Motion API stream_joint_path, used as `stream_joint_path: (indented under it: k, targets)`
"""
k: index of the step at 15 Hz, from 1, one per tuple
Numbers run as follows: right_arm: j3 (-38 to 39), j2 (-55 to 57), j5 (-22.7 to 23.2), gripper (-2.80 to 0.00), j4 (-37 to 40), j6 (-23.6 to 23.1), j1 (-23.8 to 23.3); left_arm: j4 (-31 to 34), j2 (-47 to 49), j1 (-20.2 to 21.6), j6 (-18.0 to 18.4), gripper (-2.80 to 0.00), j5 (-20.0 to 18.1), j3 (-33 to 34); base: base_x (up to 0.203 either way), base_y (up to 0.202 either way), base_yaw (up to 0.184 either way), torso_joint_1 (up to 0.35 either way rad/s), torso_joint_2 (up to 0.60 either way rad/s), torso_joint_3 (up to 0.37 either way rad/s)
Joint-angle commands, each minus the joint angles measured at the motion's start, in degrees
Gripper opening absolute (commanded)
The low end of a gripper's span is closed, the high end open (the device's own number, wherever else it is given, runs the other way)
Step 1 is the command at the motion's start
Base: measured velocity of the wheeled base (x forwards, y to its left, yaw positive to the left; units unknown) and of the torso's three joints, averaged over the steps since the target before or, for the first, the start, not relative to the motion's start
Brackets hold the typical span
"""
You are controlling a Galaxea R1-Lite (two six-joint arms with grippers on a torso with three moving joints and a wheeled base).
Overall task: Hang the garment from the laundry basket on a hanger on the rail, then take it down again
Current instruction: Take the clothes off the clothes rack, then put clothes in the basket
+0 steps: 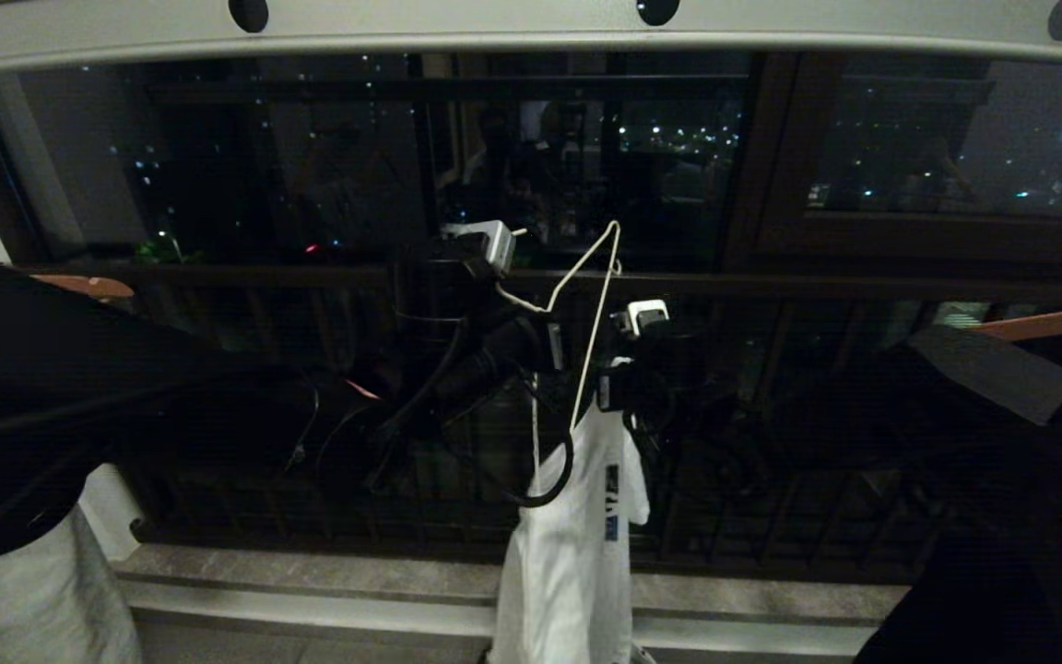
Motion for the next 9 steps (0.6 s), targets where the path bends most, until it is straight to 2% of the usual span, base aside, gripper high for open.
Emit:
stream_joint_path:
  k: [1, 6, 9]
  targets:
    - [2.4, -3.0, -0.1, -2.80, -0.5, 0.1, 2.5, -0.2, 3.8, 1.9, -0.1, -2.80, 1.0, -3.1, 0.000, 0.000, 0.000, 0.000, 0.00, 0.000]
    - [2.6, -0.6, 0.8, -2.80, -0.4, -0.2, 2.7, -1.2, 7.1, 4.2, 0.2, -2.80, 2.2, -6.1, 0.000, 0.000, 0.000, 0.000, 0.00, 0.000]
    - [3.3, 3.4, 1.4, -2.80, 0.0, -2.8, 2.5, -0.5, 5.6, 5.7, 1.2, -2.80, 2.2, -6.1, 0.000, 0.000, 0.000, 0.000, 0.00, 0.000]
